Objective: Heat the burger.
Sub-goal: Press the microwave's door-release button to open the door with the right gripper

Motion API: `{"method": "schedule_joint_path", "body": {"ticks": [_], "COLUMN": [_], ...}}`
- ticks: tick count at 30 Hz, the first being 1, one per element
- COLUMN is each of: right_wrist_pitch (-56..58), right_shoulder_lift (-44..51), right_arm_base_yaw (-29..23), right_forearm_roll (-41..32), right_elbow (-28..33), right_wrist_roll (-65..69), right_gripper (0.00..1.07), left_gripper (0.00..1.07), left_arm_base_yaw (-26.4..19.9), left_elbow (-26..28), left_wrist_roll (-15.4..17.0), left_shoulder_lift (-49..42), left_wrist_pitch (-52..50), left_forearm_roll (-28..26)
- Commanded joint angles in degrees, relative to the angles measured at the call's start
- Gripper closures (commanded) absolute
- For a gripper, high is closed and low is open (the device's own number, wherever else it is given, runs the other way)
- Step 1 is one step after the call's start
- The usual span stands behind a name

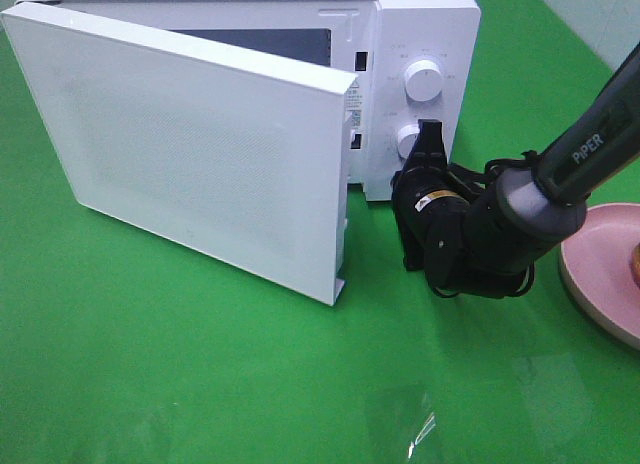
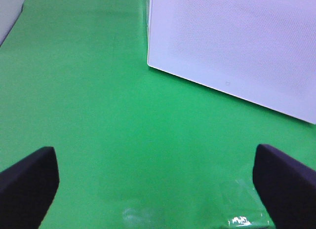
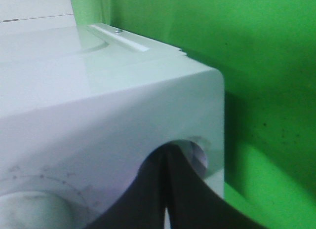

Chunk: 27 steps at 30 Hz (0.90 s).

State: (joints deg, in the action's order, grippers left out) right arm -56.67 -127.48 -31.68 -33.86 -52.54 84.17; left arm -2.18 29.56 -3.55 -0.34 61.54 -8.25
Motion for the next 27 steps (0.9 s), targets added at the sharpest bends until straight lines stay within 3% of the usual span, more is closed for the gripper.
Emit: {"method": "schedule_joint_path", "body": {"ticks": [1,13,27], "right_wrist_pitch": [-7.3,-2.6,3.4], "right_shoulder_lift": [-0.5,1.9,6.1], "right_arm_base_yaw": [1.7,1.5,1.5], "right_forearm_roll": [4.0,5.0,11.0], "right_elbow": [-4.6,-0.8,6.3], "right_wrist_roll": [-0.6,-0.8,-0.8], "right_gripper": [1.07,1.07,1.07], "left_gripper": [0.06,0.06,0.06], "left_arm_base_yaw": [-0.2,-0.2,-0.2], "left_elbow": [0.0,0.0,0.0], "left_wrist_roll": [0.2,0.2,0.2], "left_shoulder_lift": [-0.9,-0.9,-0.9], "left_wrist_pitch": [-0.2,-0.2,-0.2], "left_forearm_roll": [-0.5,-0.5,-0.5]}}
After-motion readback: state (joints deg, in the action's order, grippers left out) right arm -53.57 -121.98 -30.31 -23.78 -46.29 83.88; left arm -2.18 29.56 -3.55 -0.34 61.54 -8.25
